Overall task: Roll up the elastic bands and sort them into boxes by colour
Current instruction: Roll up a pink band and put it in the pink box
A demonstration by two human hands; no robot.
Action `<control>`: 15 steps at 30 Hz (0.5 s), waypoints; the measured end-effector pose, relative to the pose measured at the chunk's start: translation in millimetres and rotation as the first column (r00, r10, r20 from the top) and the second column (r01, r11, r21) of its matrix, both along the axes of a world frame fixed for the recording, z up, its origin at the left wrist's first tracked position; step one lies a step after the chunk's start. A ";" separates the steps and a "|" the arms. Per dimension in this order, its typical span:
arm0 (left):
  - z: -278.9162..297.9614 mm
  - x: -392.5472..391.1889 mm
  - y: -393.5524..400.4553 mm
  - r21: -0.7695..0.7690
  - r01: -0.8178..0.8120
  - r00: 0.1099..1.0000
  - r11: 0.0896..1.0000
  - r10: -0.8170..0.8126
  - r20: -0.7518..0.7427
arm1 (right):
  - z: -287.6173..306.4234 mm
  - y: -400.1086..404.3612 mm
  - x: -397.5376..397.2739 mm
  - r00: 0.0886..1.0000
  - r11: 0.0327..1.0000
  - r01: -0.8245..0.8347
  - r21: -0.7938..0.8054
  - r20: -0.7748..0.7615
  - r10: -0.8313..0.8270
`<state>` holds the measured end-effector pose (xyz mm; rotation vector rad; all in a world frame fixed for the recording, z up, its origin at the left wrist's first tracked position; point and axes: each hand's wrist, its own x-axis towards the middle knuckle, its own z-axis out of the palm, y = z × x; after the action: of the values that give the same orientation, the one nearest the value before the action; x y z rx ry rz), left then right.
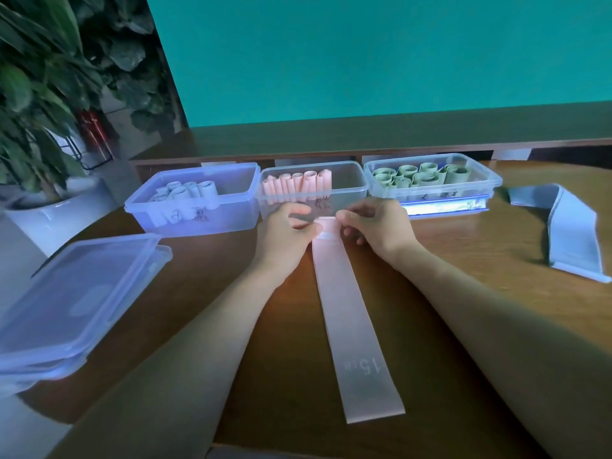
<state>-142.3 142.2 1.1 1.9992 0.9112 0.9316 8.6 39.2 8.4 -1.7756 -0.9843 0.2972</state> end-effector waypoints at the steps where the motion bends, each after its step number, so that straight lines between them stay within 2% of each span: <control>1: -0.7 0.5 0.4 0.011 -0.015 1.000 1.000 0.015 -0.014 | -0.2 -0.3 -0.7 1.000 1.000 0.017 -0.018 0.020 -0.017; 5: -1.7 -1.3 -2.7 0.065 -0.079 0.995 0.995 0.082 -0.049 | 1.0 -10.4 -6.5 0.998 0.998 0.047 -0.044 0.045 -0.045; 8: 1.1 -6.8 -8.2 0.063 -0.103 0.992 0.993 0.107 -0.070 | 3.1 -27.7 -14.5 0.996 0.996 -0.036 -0.087 0.075 0.042; 15: 6.0 -41.3 -42.0 0.028 -0.001 0.981 1.000 0.006 -0.195 | 3.7 -79.5 -39.5 0.967 0.982 -0.136 -0.132 0.199 0.161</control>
<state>-183.7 100.1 7.1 2.1412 1.0137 0.7624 -30.9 -40.4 12.0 -1.8707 -1.2766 0.2704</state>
